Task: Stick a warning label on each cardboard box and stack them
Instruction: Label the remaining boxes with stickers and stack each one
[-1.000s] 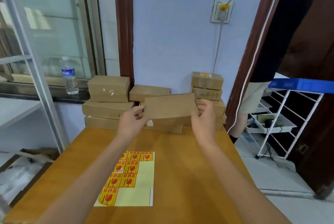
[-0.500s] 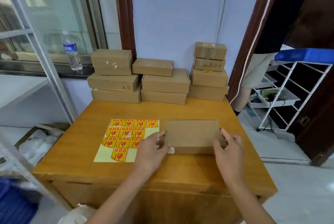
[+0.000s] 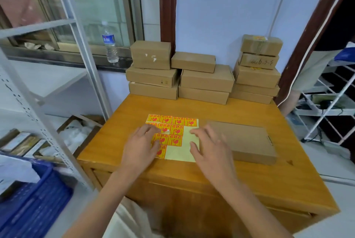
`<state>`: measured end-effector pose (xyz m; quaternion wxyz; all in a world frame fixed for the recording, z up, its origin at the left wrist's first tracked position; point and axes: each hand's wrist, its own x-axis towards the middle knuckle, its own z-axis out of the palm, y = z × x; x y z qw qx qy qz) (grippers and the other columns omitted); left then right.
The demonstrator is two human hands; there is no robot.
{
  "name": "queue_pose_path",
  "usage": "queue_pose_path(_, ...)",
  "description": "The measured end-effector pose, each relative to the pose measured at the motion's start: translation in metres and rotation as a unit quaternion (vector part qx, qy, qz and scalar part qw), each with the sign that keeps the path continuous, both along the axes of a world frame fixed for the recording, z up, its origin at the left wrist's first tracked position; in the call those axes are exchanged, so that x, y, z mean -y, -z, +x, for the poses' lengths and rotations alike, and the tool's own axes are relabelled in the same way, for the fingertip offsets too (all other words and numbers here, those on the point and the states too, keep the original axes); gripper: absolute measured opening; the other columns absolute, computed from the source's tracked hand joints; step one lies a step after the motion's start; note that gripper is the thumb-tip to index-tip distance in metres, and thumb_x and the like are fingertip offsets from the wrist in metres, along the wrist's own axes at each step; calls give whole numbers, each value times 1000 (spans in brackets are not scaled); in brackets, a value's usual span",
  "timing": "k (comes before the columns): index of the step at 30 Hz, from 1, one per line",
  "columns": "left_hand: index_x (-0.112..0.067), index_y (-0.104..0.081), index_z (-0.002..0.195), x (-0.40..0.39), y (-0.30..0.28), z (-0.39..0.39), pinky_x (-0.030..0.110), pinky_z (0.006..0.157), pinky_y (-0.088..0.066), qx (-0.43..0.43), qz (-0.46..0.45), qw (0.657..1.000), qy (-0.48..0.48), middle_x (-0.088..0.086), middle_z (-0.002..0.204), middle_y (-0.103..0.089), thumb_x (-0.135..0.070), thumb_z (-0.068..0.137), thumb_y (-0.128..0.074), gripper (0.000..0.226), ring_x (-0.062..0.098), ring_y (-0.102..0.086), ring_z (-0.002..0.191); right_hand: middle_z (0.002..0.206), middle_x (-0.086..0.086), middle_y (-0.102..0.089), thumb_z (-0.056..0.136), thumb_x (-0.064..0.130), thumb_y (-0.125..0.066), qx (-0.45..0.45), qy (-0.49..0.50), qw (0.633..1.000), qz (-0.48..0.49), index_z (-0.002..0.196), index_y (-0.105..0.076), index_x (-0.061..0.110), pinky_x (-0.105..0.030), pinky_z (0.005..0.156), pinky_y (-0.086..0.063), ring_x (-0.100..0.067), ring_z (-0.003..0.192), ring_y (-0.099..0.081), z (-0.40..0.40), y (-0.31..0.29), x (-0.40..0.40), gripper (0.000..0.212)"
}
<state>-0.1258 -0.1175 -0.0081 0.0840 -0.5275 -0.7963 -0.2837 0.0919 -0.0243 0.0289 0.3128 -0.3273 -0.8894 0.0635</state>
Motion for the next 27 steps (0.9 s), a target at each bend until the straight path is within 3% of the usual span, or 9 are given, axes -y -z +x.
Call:
queue_pose_path(3,-27,-69,120,0,12,-8,40,91,-51,-23,-44,999,5,-6,123,-62,-30,93,-63,28,22,-59,109,118,3,-56,97,33,-66,96,-48,993,55,127,-65,26,-38,91,-48,-18,111,-56,-63,2,-23,30)
queue_pose_path(6,-28,-67,120,-1,16,-9,41,92,-46,-24,-51,998,-2,-8,125,-60,-35,94,-56,29,21,-55,110,121,0,-57,97,32,-65,169,-54,983,54,128,-66,24,-39,96,-43,-22,118,-53,-101,8,-45,32)
queue_pose_path(15,-35,-61,127,0,18,-10,34,99,-42,-16,-48,999,-2,-14,132,-53,-43,99,-48,32,11,-48,120,115,8,-61,99,36,-61,206,-86,974,29,106,-75,31,-37,96,-40,-14,114,-52,-122,11,-65,16)
queue_pose_path(21,-35,-61,127,-2,20,-11,31,99,-42,-18,-44,999,-11,-15,131,-53,-46,100,-47,32,9,-47,120,101,12,-58,93,32,-67,112,-67,988,-85,86,-68,32,-36,92,-45,-8,96,-52,-130,-6,-74,7)
queue_pose_path(27,-36,-59,129,0,18,-10,31,104,-42,-2,-43,999,-3,-15,136,-50,-47,101,-47,33,8,-46,124,94,15,-66,85,27,-75,-37,-83,977,-195,77,-67,34,-41,83,-57,-4,94,-63,-110,-35,-76,14)
